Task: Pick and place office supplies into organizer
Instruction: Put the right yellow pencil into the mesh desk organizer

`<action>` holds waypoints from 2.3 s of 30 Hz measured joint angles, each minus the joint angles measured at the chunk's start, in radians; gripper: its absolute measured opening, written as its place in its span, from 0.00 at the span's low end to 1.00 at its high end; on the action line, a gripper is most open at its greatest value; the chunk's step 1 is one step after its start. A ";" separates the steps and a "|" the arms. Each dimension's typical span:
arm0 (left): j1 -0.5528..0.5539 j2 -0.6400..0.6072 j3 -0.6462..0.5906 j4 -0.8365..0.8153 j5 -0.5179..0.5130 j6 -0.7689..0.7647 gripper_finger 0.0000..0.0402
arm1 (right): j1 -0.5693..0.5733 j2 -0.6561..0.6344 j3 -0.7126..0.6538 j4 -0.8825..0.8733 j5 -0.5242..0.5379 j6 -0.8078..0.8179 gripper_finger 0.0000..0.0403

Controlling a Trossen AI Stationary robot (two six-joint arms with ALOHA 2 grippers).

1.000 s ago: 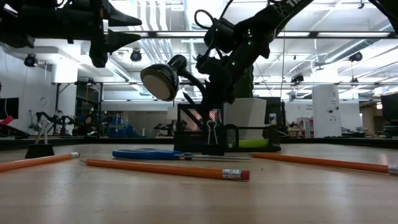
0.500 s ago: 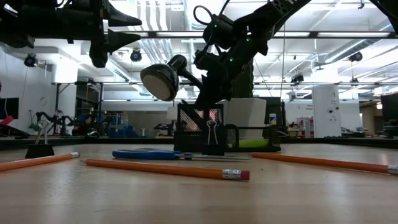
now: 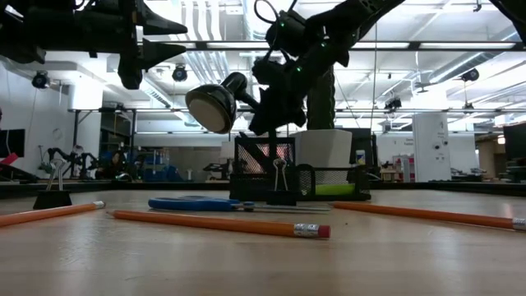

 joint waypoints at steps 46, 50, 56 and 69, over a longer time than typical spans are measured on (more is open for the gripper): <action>0.000 0.000 0.000 -0.001 0.000 0.001 0.42 | 0.430 -0.002 0.186 -0.835 0.023 0.935 0.36; 0.000 0.000 0.000 -0.001 0.000 0.001 0.42 | 0.459 -0.002 0.166 -0.831 0.023 0.983 0.38; 0.000 0.000 0.000 -0.002 0.000 0.001 0.42 | 0.495 -0.002 0.116 -0.800 0.019 1.055 0.37; 0.000 0.000 -0.002 -0.002 0.000 0.001 0.42 | 0.531 0.000 -0.007 -0.540 0.012 1.104 0.34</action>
